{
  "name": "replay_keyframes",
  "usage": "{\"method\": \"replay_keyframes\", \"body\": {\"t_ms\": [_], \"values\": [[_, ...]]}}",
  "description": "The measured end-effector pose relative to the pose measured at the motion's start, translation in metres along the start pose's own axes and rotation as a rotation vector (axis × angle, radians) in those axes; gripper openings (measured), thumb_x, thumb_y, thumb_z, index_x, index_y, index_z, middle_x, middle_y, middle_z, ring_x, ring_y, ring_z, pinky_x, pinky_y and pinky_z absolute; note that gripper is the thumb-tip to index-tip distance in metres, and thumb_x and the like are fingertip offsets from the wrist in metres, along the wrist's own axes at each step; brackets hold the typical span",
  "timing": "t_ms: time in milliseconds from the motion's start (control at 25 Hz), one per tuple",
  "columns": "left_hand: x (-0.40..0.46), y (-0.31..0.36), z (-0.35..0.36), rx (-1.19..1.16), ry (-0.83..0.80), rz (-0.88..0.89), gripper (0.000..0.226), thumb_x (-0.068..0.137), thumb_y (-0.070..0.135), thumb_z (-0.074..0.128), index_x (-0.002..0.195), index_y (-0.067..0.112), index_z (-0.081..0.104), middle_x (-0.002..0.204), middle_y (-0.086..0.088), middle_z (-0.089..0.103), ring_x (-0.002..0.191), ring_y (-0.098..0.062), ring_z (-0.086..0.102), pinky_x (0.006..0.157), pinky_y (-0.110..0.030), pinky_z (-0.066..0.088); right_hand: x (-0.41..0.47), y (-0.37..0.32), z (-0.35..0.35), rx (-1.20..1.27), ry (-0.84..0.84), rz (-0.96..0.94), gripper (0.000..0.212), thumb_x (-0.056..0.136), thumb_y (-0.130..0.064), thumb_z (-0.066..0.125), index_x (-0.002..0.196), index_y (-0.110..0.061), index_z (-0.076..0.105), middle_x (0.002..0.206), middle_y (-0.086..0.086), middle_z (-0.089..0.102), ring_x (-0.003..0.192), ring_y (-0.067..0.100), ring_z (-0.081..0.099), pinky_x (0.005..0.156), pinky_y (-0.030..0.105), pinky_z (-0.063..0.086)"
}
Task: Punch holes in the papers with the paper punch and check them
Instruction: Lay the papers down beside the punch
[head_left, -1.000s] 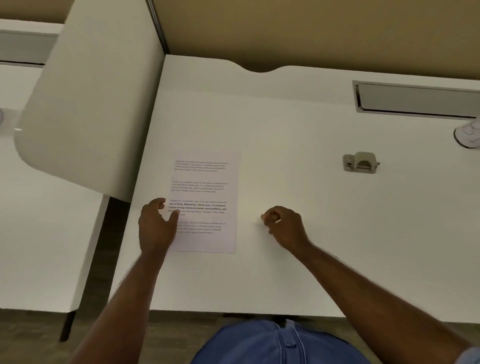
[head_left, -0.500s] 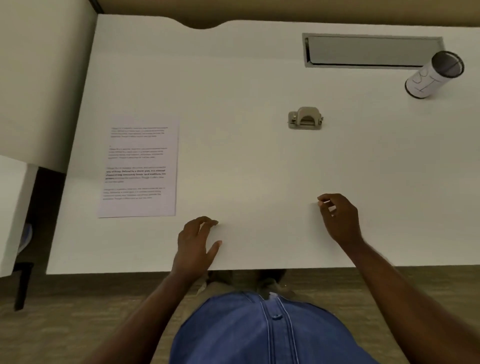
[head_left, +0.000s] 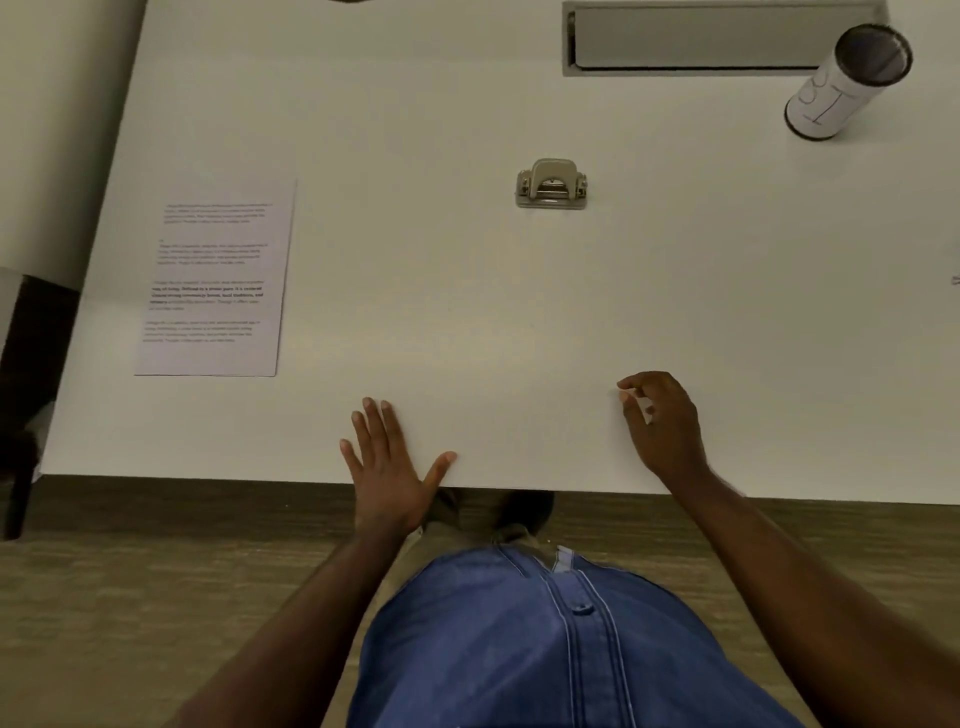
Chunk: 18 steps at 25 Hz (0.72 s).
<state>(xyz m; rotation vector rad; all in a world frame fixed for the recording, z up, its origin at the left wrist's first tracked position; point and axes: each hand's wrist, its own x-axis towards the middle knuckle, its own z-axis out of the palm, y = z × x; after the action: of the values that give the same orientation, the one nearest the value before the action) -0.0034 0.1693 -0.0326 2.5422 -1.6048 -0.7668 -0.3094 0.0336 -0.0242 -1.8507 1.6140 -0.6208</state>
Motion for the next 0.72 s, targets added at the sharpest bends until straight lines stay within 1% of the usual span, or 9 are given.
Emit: {"method": "replay_keyframes", "body": {"t_ms": [40, 120, 160, 280, 400, 480, 640, 720], "values": [[0.001, 0.009, 0.004, 0.01, -0.002, 0.0, 0.106, 0.08, 0.082, 0.019, 0.147, 0.014, -0.025, 0.156, -0.009, -0.031, 0.144, -0.025, -0.028, 0.117, -0.051, -0.012, 0.0, 0.002, 0.001, -0.008, -0.021, -0.005, 0.012, 0.09, -0.008, 0.058, 0.1, -0.011, 0.065, 0.104, 0.006, 0.063, 0.096, 0.021, 0.059, 0.08, 0.041, 0.053], [0.003, 0.033, 0.014, 0.023, 0.001, 0.022, 0.107, 0.08, 0.082, 0.02, 0.147, 0.012, -0.025, 0.156, -0.01, -0.03, 0.144, -0.027, -0.027, 0.118, -0.052, -0.01, -0.001, 0.004, 0.002, -0.017, -0.056, -0.015, 0.015, 0.092, -0.01, 0.057, 0.104, -0.011, 0.065, 0.108, 0.007, 0.062, 0.101, 0.023, 0.058, 0.086, 0.042, 0.051], [0.006, 0.046, 0.019, 0.023, 0.007, 0.037, 0.107, 0.081, 0.083, 0.021, 0.147, 0.011, -0.024, 0.156, -0.011, -0.03, 0.144, -0.027, -0.026, 0.118, -0.052, -0.008, -0.001, 0.003, 0.002, -0.02, -0.065, -0.021, 0.017, 0.092, -0.01, 0.057, 0.107, -0.012, 0.064, 0.111, 0.007, 0.06, 0.103, 0.024, 0.057, 0.089, 0.041, 0.049], [0.021, 0.091, 0.033, 0.028, 0.035, 0.098, 0.111, 0.08, 0.085, 0.022, 0.148, 0.009, -0.02, 0.158, -0.013, -0.024, 0.146, -0.029, -0.022, 0.118, -0.052, -0.007, 0.001, 0.0, 0.003, -0.07, -0.072, -0.048, 0.024, 0.092, -0.011, 0.057, 0.115, -0.013, 0.061, 0.117, 0.008, 0.057, 0.111, 0.024, 0.052, 0.096, 0.03, 0.038], [0.049, 0.133, 0.042, 0.052, 0.049, 0.183, 0.115, 0.077, 0.088, 0.022, 0.15, 0.008, -0.016, 0.16, -0.014, -0.018, 0.147, -0.029, -0.018, 0.119, -0.05, -0.007, 0.004, -0.004, 0.003, -0.105, -0.058, -0.031, 0.027, 0.093, -0.016, 0.054, 0.12, -0.015, 0.057, 0.122, 0.007, 0.055, 0.113, 0.02, 0.049, 0.096, 0.029, 0.036], [0.069, 0.157, 0.045, 0.052, 0.053, 0.242, 0.112, 0.079, 0.086, 0.022, 0.15, 0.007, -0.014, 0.16, -0.014, -0.016, 0.148, -0.029, -0.016, 0.12, -0.049, -0.005, 0.006, -0.006, 0.003, -0.098, -0.045, -0.009, 0.027, 0.094, -0.019, 0.052, 0.121, -0.016, 0.056, 0.123, 0.006, 0.055, 0.114, 0.019, 0.048, 0.096, 0.028, 0.035], [0.113, 0.195, 0.04, -0.006, 0.043, 0.273, 0.101, 0.087, 0.076, 0.025, 0.151, 0.006, -0.011, 0.161, -0.013, -0.014, 0.148, -0.027, -0.016, 0.121, -0.045, -0.002, 0.012, -0.01, 0.0, -0.103, -0.026, -0.011, 0.03, 0.094, -0.026, 0.045, 0.122, -0.018, 0.054, 0.123, 0.004, 0.054, 0.113, 0.015, 0.047, 0.094, 0.026, 0.035], [0.135, 0.207, 0.028, -0.116, 0.043, 0.312, 0.094, 0.091, 0.068, 0.029, 0.151, 0.007, -0.008, 0.161, -0.012, -0.012, 0.148, -0.025, -0.013, 0.122, -0.044, 0.001, 0.015, -0.01, -0.002, -0.093, -0.009, -0.018, 0.032, 0.094, -0.026, 0.043, 0.123, -0.018, 0.053, 0.124, 0.003, 0.053, 0.114, 0.015, 0.047, 0.096, 0.026, 0.035]]}}
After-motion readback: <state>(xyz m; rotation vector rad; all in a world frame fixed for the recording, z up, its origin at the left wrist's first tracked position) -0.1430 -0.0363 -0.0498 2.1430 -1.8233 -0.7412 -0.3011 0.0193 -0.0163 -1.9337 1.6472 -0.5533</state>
